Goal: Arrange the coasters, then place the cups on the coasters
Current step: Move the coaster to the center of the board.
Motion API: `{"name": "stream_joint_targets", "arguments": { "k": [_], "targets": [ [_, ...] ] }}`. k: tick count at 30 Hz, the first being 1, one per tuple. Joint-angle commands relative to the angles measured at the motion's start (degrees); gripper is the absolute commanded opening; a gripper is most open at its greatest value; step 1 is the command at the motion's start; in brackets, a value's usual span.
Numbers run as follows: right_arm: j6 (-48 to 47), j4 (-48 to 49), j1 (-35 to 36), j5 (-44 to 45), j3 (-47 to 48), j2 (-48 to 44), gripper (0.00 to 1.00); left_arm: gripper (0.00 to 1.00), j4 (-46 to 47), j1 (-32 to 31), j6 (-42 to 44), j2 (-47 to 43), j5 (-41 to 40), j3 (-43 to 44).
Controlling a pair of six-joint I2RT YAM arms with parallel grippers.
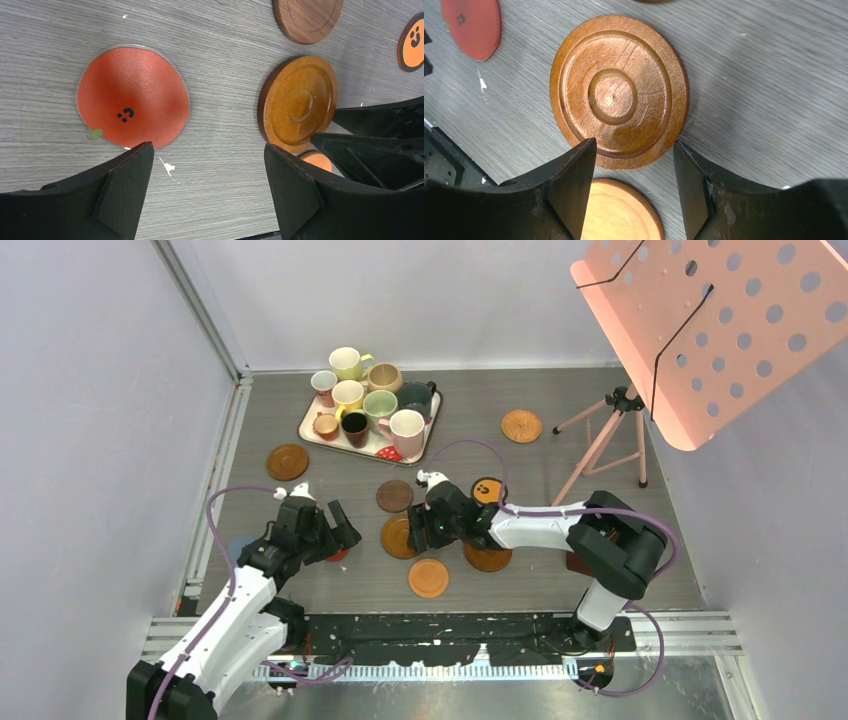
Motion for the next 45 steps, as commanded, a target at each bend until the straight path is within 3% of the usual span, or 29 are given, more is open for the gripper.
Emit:
{"name": "stream_joint_targets", "arguments": {
  "k": [1,8,16,26,29,33,38,45],
  "targets": [
    [1.3,1.4,2.1,-1.4,3.5,2.1,0.65,0.84,0.7,0.3,1.0,-0.5,0.3,2.3],
    [1.8,0.9,2.8,-1.6,5.4,2.6,0.64,0.83,0.8,0.3,0.8,0.0,1.3,2.3],
    [-1.2,-9.0,2.8,0.4,4.0,-6.8,0.68,0.82,1.5,0.4,2.2,0.2,2.9,2.2],
    [-1.3,-14.3,2.8,-0.7,-3.6,-17.0,0.74,0.79,10.8,0.3,3.4,7.7,16.4,1.4],
    [-2.5,-16.8,2.4,6.2,-3.5,-19.2,0.74,0.77,12.6,0.3,3.3,10.1,19.2,2.0],
    [-6.2,-20.1,-3.4,13.3,-1.3,-20.8,0.75,0.75,13.3,0.3,3.7,11.8,21.0,2.5],
    [-9.4,-19.0,-14.2,9.5,1.7,-17.5,0.74,0.75,10.4,0.3,5.3,10.9,20.1,3.6],
    [-11.0,-19.0,-19.3,9.1,4.3,-13.2,0.77,0.76,4.1,0.3,8.8,9.1,17.0,5.6]
  ]
}}
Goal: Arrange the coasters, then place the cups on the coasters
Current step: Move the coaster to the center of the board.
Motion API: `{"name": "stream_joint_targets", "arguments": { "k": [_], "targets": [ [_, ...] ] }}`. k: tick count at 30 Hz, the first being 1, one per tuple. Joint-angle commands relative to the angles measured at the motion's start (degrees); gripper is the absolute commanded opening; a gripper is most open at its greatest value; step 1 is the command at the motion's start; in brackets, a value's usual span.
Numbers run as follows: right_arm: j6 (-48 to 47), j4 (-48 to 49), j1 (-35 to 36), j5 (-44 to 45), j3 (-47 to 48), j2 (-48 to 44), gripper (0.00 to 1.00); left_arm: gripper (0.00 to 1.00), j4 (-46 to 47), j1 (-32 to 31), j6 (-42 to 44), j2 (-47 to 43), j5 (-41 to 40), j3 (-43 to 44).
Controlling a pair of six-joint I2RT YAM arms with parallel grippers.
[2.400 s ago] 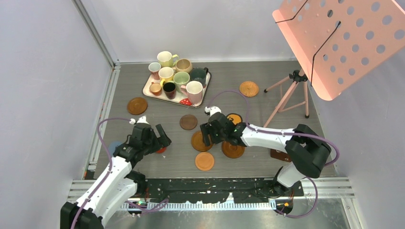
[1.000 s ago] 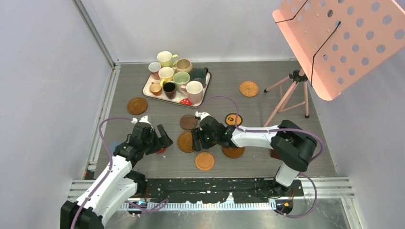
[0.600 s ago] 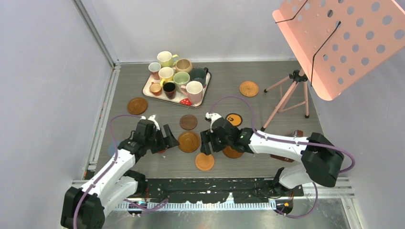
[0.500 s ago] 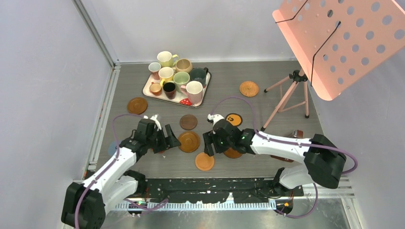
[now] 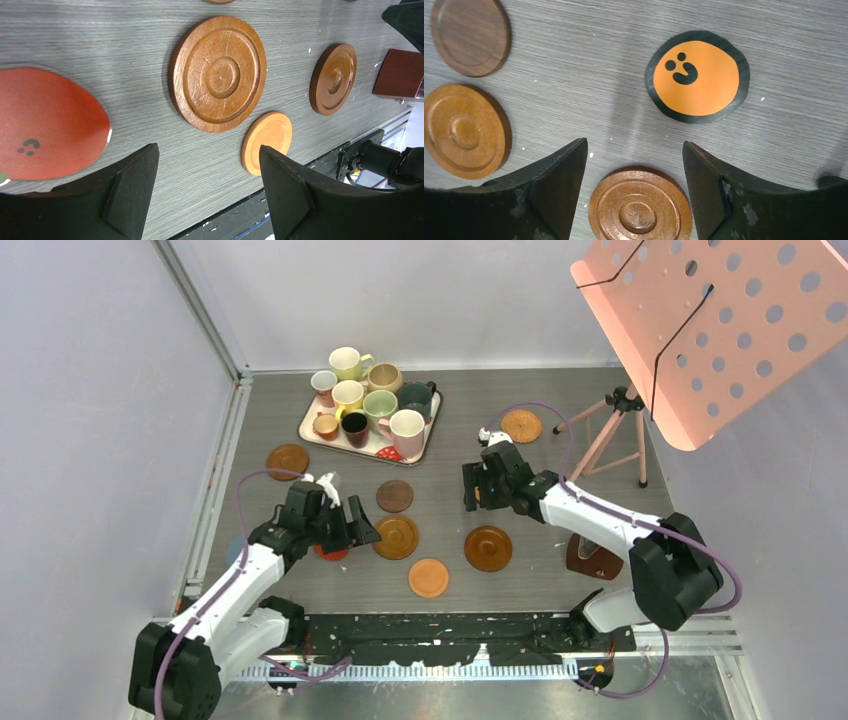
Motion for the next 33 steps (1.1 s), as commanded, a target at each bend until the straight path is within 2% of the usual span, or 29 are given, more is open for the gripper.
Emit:
{"name": "stream_joint_targets", "arguments": {
  "k": [1,3,6,12,22,27,30,33],
  "targets": [
    [-2.0,0.8,-2.1,0.9,2.5,2.4,0.77,0.76,-0.3,0.3,2.6,-2.0,-0.3,1.4],
    [-2.2,1.0,-3.5,2.7,3.8,4.4,0.78,0.76,6.1,0.3,0.6,-0.9,3.3,-0.6],
    [-2.8,1.4,-6.0,3.8,6.3,7.5,0.83,0.71,14.1,-0.5,-2.9,3.8,10.2,-0.6],
    [-4.2,1.3,-7.2,0.3,9.2,10.9,0.85,0.69,15.0,-7.7,-2.4,13.6,8.8,5.2],
    [-4.1,1.1,-6.9,-7.6,-1.0,2.8,0.82,0.68,23.0,-11.2,-6.5,21.2,9.6,4.8],
    [-3.4,2.3,-6.4,-9.7,-4.5,-0.7,0.81,0.65,31.7,-12.7,-11.0,28.6,14.4,5.8],
    [-3.1,2.5,-6.2,-10.2,-5.3,-2.3,0.81,0.62,30.6,-13.1,-10.5,31.7,12.1,6.6],
    [-3.2,2.1,-6.0,-10.5,-5.5,-3.4,0.81,0.61,25.5,-13.0,-9.1,31.1,5.3,6.4]
  ]
}}
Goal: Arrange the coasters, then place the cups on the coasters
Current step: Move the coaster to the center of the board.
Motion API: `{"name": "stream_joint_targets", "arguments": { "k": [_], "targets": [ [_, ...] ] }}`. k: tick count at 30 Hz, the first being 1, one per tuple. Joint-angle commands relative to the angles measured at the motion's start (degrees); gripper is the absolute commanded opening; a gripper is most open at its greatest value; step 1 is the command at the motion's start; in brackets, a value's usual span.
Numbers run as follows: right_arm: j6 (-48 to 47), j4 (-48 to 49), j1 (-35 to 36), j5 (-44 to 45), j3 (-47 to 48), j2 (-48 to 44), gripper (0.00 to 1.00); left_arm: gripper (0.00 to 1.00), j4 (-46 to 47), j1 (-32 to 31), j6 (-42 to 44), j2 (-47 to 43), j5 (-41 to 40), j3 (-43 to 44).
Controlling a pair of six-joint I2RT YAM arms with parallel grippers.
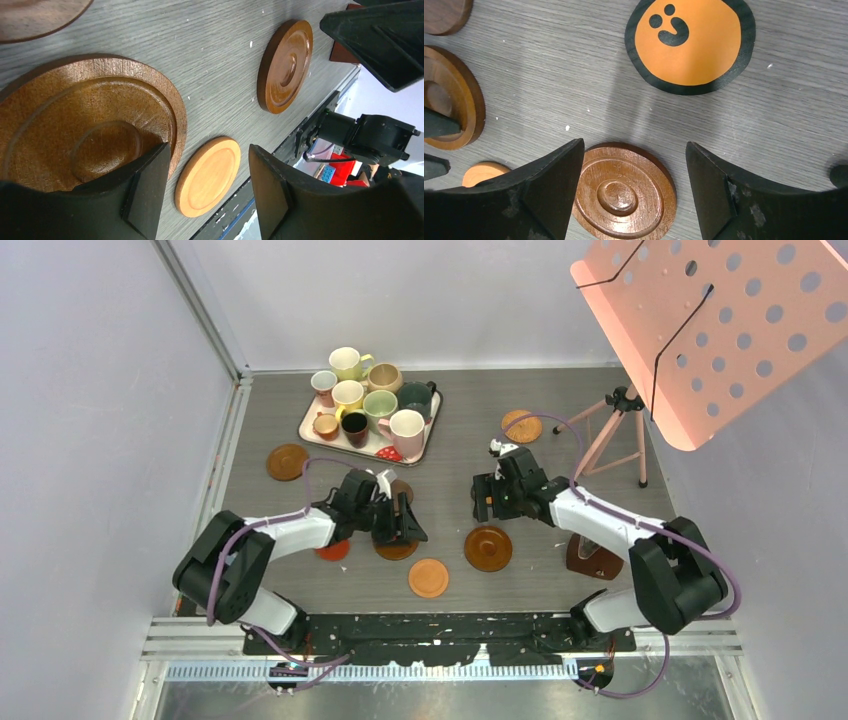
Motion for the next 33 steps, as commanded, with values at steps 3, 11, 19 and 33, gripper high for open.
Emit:
{"name": "stream_joint_targets", "arguments": {
  "k": [3,11,19,33],
  "targets": [
    [0.3,1.9,0.5,-1.7,-0.8,-4.9,0.81,0.62,-11.3,0.5,2.4,-2.8,-13.6,1.1],
    [0.9,2.9,0.6,-2.5,-2.1,-6.8,0.81,0.63,-18.4,9.9,4.6,-4.2,-20.7,1.0],
    [0.9,3.3,0.7,-3.0,-1.9,-7.4,0.81,0.61,-22.1,17.1,6.4,3.3,-24.2,9.4],
    [1.2,4.4,0.8,-3.5,-4.7,-10.0,0.81,0.59,-28.1,22.7,6.1,8.9,-29.5,22.4]
  ]
}}
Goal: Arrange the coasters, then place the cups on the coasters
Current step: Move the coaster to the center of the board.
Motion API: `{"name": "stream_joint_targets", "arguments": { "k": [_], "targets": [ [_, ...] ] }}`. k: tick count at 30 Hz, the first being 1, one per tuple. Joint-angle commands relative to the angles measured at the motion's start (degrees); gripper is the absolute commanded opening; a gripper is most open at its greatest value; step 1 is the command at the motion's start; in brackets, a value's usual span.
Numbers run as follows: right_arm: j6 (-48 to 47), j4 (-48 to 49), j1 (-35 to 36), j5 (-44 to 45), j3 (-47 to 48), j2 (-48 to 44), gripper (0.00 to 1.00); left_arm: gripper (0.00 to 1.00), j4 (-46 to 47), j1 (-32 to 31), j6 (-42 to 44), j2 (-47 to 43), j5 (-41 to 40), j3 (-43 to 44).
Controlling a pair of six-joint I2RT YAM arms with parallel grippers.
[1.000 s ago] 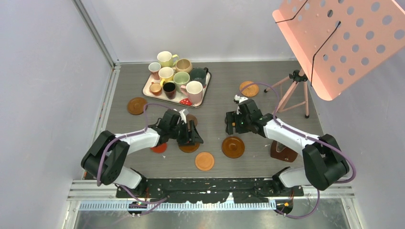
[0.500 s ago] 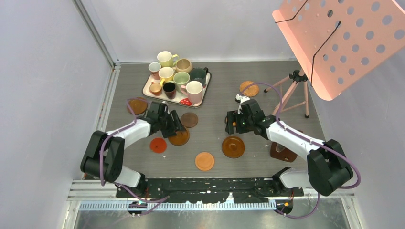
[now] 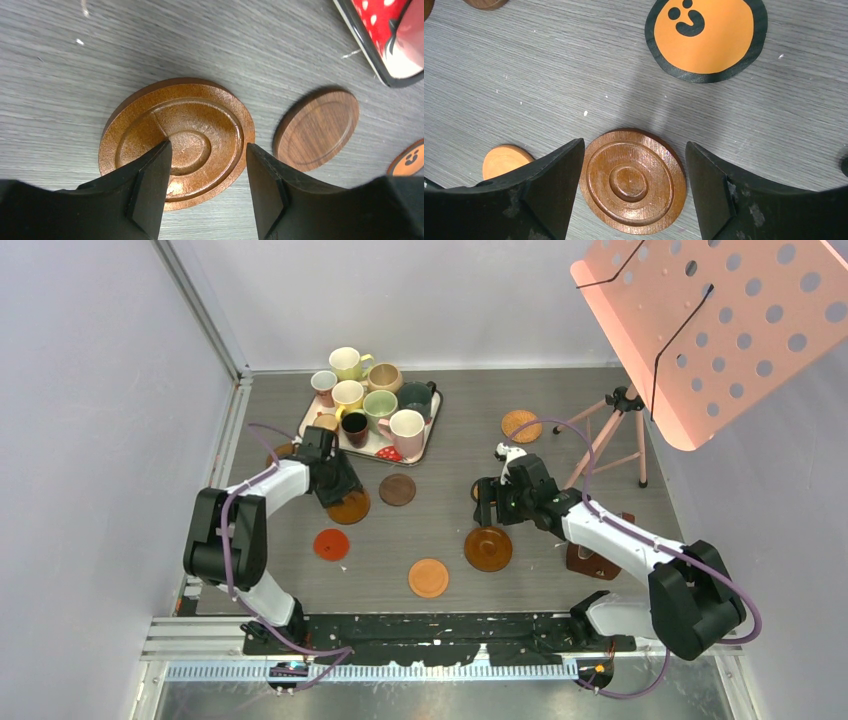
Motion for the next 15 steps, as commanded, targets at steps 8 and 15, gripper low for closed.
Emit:
{"name": "stream_joint_targets", "arguments": {
  "k": [8,15],
  "targets": [
    [-0.3,0.9,0.3,-0.7,0.5,-3.2,0.81,0.59,-2.1,5.2,-0.1,4.3,-1.7,8.5],
    [-0.6,-0.7,0.4,0.0,1.0,-4.4,0.81,0.55,-2.6,6.3,0.2,2.5,1.2,10.3]
  ]
}}
